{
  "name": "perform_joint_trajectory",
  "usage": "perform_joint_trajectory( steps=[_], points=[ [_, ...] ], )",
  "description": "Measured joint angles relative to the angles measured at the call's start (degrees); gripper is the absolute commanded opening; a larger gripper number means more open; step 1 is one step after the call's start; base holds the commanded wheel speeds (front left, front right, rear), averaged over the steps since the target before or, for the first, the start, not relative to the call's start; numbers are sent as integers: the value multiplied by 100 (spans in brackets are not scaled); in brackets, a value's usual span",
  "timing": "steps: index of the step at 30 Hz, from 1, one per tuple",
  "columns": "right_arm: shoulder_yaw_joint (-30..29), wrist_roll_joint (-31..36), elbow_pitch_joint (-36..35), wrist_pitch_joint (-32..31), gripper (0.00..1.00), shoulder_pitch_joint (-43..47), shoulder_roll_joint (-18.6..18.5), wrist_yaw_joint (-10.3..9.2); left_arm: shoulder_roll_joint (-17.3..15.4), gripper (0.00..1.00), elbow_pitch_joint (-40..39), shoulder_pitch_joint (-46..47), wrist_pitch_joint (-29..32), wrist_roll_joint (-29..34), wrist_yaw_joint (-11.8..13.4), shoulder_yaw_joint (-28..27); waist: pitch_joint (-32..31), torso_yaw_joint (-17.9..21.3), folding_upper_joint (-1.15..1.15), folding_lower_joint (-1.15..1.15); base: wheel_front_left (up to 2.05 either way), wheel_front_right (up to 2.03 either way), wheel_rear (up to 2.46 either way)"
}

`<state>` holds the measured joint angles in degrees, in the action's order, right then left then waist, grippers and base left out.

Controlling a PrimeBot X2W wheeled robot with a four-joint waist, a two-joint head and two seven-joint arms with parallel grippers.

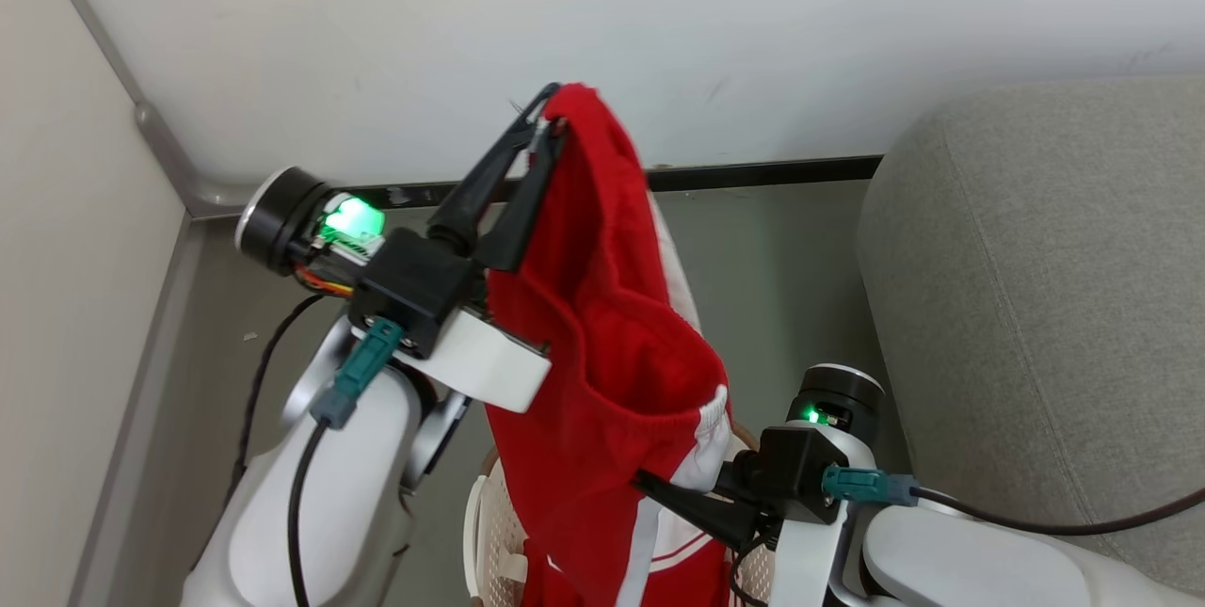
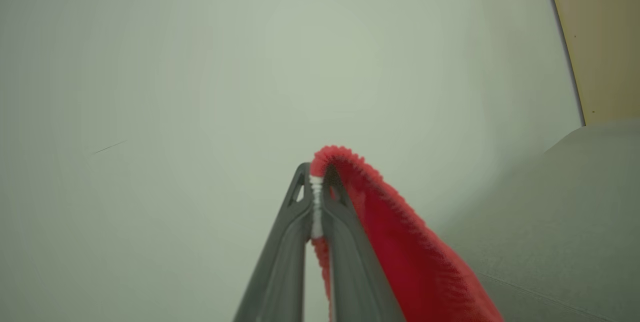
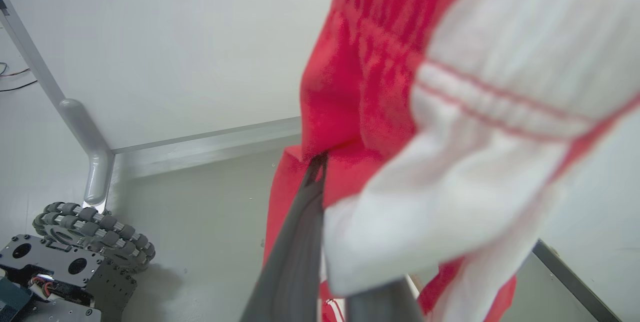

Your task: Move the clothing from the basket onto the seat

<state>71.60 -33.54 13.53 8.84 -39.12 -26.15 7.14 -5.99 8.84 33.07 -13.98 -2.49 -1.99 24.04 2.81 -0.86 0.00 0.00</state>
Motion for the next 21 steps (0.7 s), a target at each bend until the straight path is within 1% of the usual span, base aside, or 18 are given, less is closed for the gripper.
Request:
perform_joint_trajectory(
  steps=[4, 10, 17, 19, 20, 21],
  points=[
    [1, -34, -19, 148, 0, 0, -5, 0, -129, 0, 385, -87, 76, -111, 48, -211, 30, 64, 0, 0, 0, 0, 0],
    [-127, -225, -82, 335, 0, 1, -64, 0, -134, 0, 791, -259, 91, -312, 49, -324, 77, 177, 0, 0, 0, 0, 0],
    [-643, -415, -154, 456, 0, 5, -105, 0, -99, 0, 1078, -430, 90, -566, 48, -449, 119, 313, 0, 0, 0, 0, 0],
    [-880, -504, -154, 485, 0, 12, -152, 0, -44, 0, 1129, -500, 86, -760, 37, -489, 132, 363, 0, 0, 0, 0, 0],
    [-981, -515, -151, 486, 0, 15, -165, 0, -29, 16, 1140, -517, 86, -811, 15, -505, 134, 377, 0, 0, 0, 0, 0],
    [-1080, -534, -147, 487, 0, 15, -185, 0, -12, 46, 1151, -547, 85, -854, -13, -521, 136, 391, 0, 0, 0, 0, 0]
  ],
)
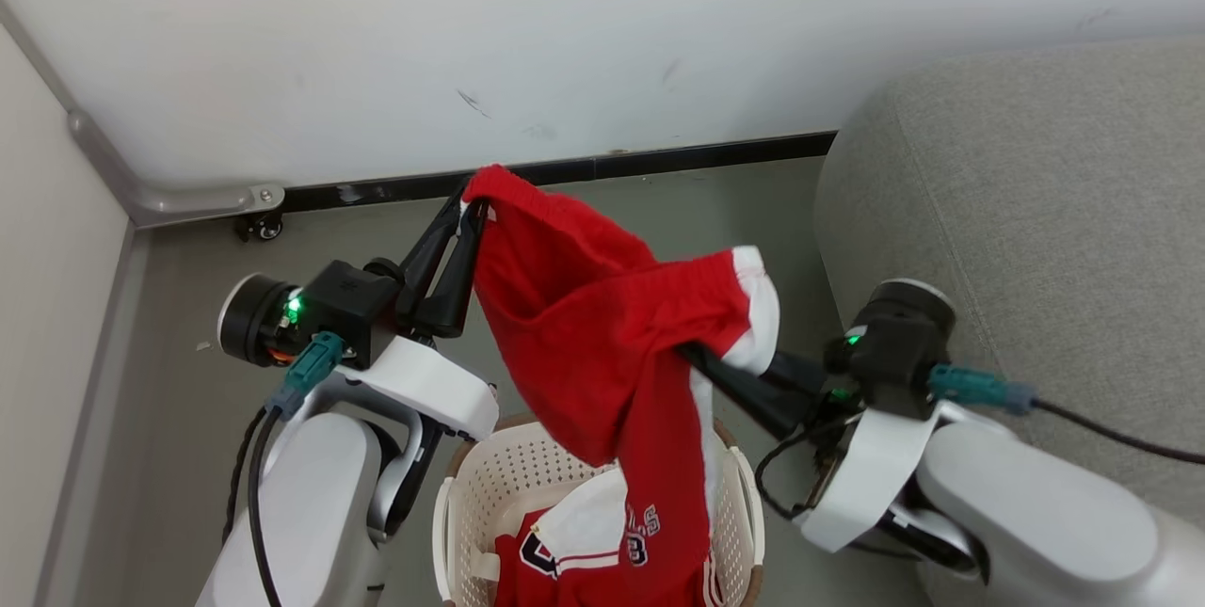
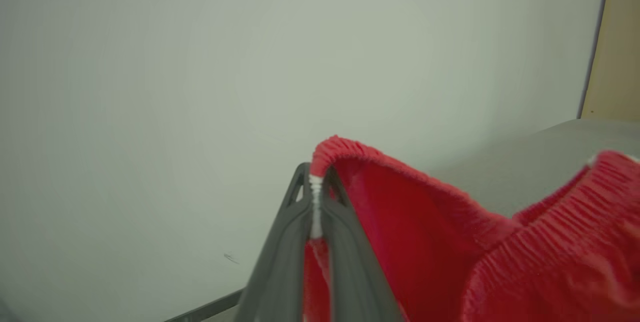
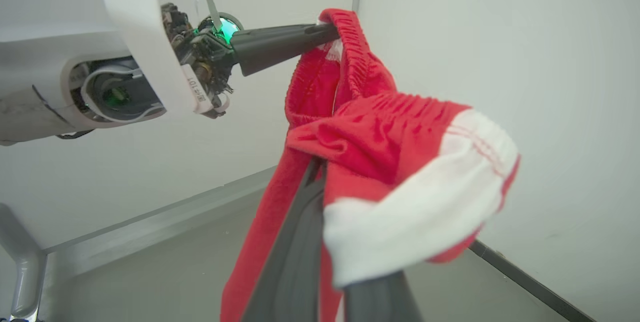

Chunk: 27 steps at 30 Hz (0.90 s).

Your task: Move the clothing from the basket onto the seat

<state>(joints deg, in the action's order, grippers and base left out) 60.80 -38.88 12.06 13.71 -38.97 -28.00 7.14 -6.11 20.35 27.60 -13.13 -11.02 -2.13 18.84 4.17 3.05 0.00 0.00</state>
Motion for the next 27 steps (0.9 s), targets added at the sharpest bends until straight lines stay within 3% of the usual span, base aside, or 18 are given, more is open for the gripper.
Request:
perform_joint_trajectory(
  steps=[1, 2, 16, 27],
  points=[
    [-101, -9, 10, 7, 0, 5, -18, 0, 10, 82, 13, -38, -1, -25, -29, -4, 0, 11, 0, 0, 0, 0, 0],
    [-198, -22, 32, 30, 0, 12, -36, 0, 15, 100, 40, -67, -2, -57, -47, -2, -2, 21, 0, 0, 0, 0, 0],
    [-1361, -22, 45, 49, 0, 425, -249, 0, -38, 100, 111, -298, -77, -272, -144, -153, -139, 93, 0, 0, 0, 0, 0],
    [-2505, 111, -114, 49, 0, 1343, -347, 0, 97, 100, -29, -476, -101, -442, -144, -268, -283, 331, 0, 0, 0, 0, 0]
  ],
)
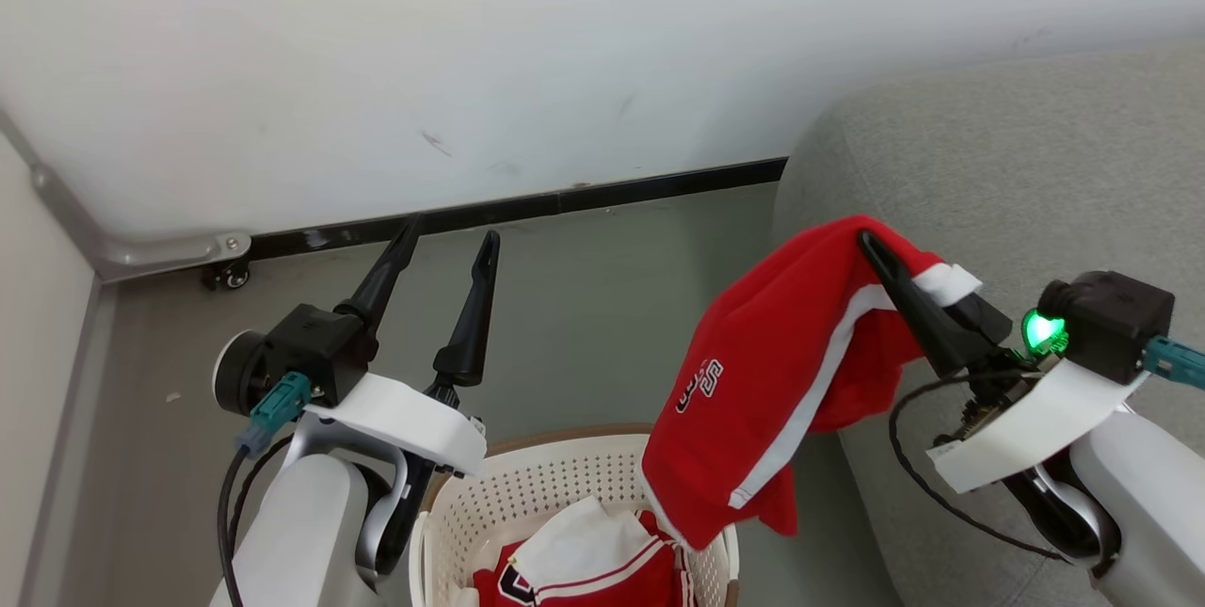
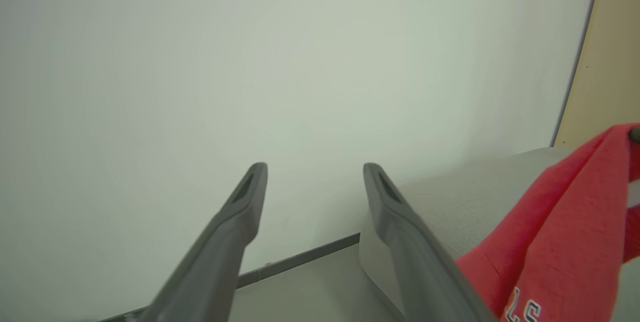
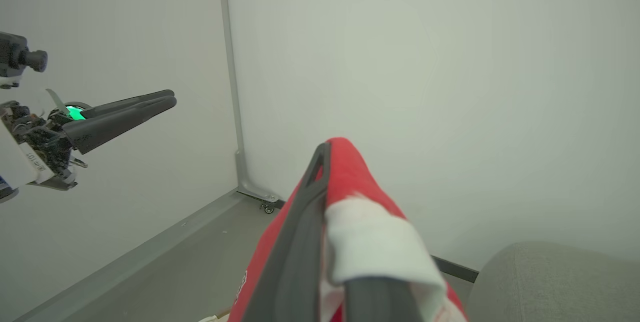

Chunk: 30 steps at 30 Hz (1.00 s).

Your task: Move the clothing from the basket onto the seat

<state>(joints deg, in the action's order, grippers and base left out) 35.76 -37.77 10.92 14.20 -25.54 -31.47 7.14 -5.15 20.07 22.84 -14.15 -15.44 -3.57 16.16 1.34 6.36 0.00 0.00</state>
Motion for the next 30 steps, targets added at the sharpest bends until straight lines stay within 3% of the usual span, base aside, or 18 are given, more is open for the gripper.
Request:
perform_joint_trajectory(
  steps=[16, 30],
  points=[
    [-907, 316, -422, 0, 0, 1086, 141, 0, 62, 100, -109, -156, -9, 1, -5, 65, -162, 571, 0, 0, 0, 0, 0],
    [-1103, 450, -883, 0, 0, 1587, 417, 0, 52, 100, -348, -296, -48, 131, 37, -100, -244, 1110, 0, 0, 0, 0, 0]
  ],
)
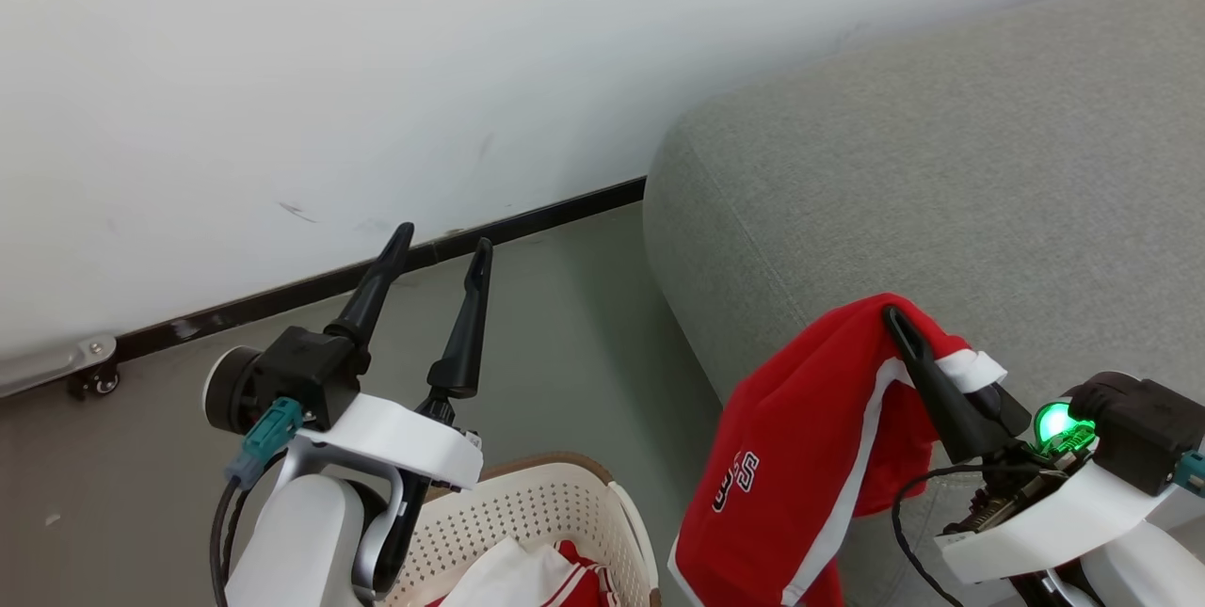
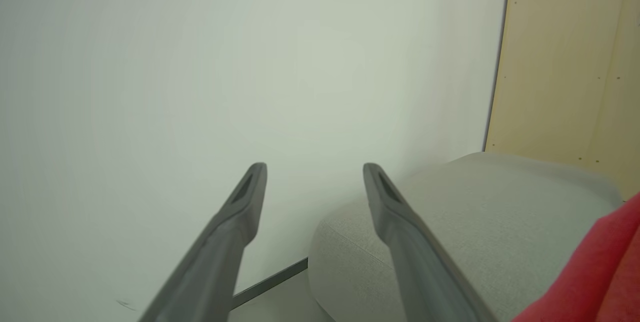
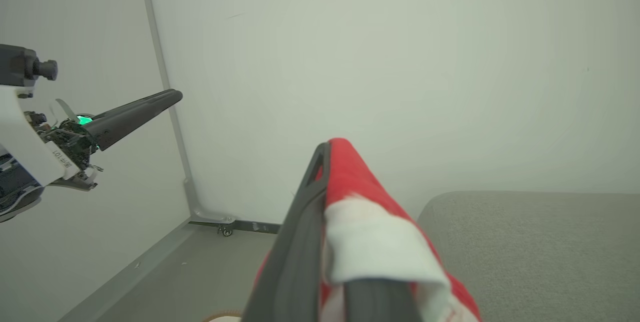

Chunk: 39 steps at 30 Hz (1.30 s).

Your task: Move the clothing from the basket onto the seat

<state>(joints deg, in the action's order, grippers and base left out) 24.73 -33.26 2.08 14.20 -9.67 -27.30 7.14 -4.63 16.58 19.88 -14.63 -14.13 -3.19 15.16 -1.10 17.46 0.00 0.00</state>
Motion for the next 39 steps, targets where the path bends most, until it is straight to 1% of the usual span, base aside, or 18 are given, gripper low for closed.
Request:
perform_joint_trajectory(
  steps=[6, 8, 15, 20, 27, 33, 37, 39],
  points=[
    [-143, -2, -20, -9, 0, -18, 47, 0, -32, 100, -124, -152, -1, 74, 85, -73, 10, 157, 0, 0, 0, 0, 0],
    [-227, -3, 11, -42, 0, -138, 7, 0, -32, 100, -146, -218, -1, 88, 93, -67, 39, 182, 0, 0, 0, 0, 0],
    [-595, -82, 164, -237, 0, -902, -185, 0, -48, 100, -259, -240, -1, 138, 140, -66, 212, 203, 0, 0, 0, 0, 0],
    [-794, -166, 246, -412, 0, -1427, -291, 0, -119, 100, -424, -247, -1, 198, 170, -113, 367, 199, 0, 0, 0, 0, 0],
    [-1196, -357, 447, -668, 0, -2380, -486, 0, -255, 100, -766, -240, -1, 253, 302, -272, 613, 207, 0, 0, 0, 0, 0],
    [-1363, -413, 799, -960, 0, -3130, -691, 0, -402, 100, -1062, -222, -1, 365, 369, -368, 847, 207, 0, 0, 0, 0, 0],
    [-1433, -413, 1185, -1225, 0, -3620, -887, 0, -508, 100, -1225, -222, -1, 482, 444, -439, 1057, 177, 0, 0, 0, 0, 0],
    [-1516, -470, 1357, -1280, 0, -3782, -902, 0, -554, 100, -1302, -223, 0, 489, 480, -471, 1145, 154, 0, 0, 0, 0, 0]
  ],
)
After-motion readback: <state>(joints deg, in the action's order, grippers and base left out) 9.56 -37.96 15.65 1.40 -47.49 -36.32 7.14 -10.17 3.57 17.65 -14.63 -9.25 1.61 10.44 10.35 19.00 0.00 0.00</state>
